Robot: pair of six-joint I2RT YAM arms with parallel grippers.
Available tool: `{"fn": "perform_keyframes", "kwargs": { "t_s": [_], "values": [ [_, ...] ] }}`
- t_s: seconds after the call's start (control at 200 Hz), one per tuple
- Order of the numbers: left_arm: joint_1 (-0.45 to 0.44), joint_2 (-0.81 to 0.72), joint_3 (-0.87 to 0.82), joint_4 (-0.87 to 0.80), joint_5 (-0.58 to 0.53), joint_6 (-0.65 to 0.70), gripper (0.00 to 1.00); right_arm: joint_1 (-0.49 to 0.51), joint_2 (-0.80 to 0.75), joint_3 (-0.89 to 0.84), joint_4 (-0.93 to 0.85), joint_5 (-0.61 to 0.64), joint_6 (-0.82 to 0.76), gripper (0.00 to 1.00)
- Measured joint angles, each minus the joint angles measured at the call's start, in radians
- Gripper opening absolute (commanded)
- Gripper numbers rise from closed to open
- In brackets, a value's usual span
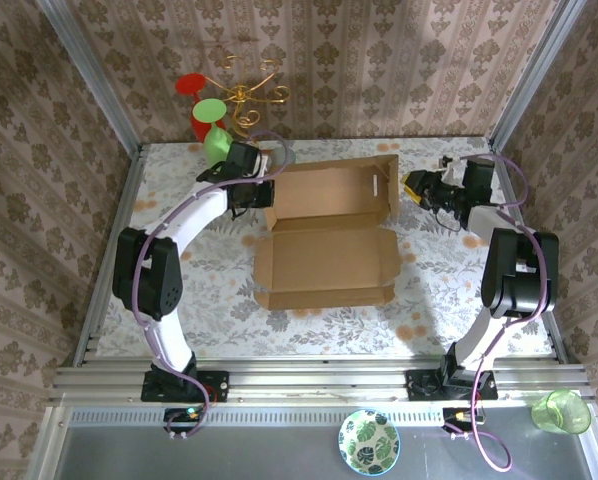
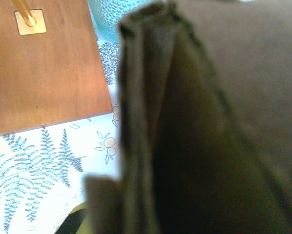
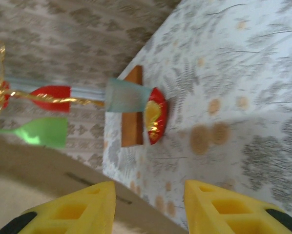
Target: Fold the paper box
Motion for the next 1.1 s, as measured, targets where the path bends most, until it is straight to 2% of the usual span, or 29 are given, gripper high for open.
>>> {"fn": "perform_keyframes", "kwargs": {
  "t_s": [0.22, 0.455, 0.63, 0.85, 1.095],
  "values": [
    [0.007, 0.001, 0.0, 0.0, 0.0, 0.001, 0.0, 0.041, -0.002, -0.011, 0.047, -0.069, 0.002, 0.42],
    [0.007, 0.005, 0.0, 0.0, 0.011, 0.008, 0.0, 0.076, -0.032, -0.019, 0.007, -0.082, -0.054, 0.5],
    [0.007, 0.006, 0.0, -0.001, 0.024, 0.028, 0.0, 0.1, -0.094, -0.018, -0.114, -0.013, -0.175, 0.56],
    [0.007, 0.006, 0.0, -0.005, 0.032, 0.043, 0.0, 0.147, -0.141, 0.037, -0.269, 0.113, -0.328, 0.58],
    [0.016, 0.006, 0.0, -0.012, 0.029, 0.051, 0.0, 0.188, -0.142, 0.076, -0.358, 0.194, -0.438, 0.6]
  ]
}}
